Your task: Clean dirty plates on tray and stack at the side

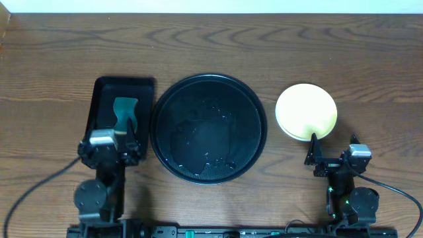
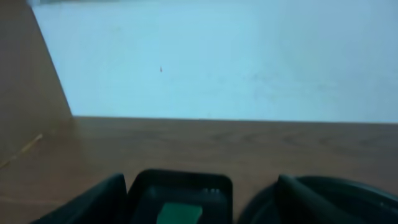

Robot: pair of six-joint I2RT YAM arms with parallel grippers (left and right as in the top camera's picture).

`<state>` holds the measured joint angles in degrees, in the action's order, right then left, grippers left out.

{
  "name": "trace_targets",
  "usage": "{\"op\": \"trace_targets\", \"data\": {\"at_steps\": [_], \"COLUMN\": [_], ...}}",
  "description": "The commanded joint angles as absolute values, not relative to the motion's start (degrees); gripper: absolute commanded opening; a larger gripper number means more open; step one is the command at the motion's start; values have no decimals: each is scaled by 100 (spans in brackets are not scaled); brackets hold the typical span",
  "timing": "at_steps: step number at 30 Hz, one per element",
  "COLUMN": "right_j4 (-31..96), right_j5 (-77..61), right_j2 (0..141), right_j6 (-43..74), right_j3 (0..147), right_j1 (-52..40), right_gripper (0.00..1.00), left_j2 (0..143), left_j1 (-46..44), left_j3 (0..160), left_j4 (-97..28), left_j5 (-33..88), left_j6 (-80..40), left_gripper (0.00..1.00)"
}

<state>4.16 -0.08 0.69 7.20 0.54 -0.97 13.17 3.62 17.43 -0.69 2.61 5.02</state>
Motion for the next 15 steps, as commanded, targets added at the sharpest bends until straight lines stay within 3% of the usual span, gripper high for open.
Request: {"op": "trace_targets", "data": {"at_steps": [1, 15], "right_j4": [427, 425], "right_j5": [-27, -27], "right_j2": [32, 32], "right_j6": [762, 762], "right_j3": [30, 30], "right_j1": [-47, -47], "right_gripper": [99, 99], "left_j2": [790, 8], "left_j1": [340, 340], "left_j3": [1199, 86], "left_j4": [222, 276], "left_j5": [235, 231], "left_j6": [871, 1975], "left_gripper": [76, 76]}}
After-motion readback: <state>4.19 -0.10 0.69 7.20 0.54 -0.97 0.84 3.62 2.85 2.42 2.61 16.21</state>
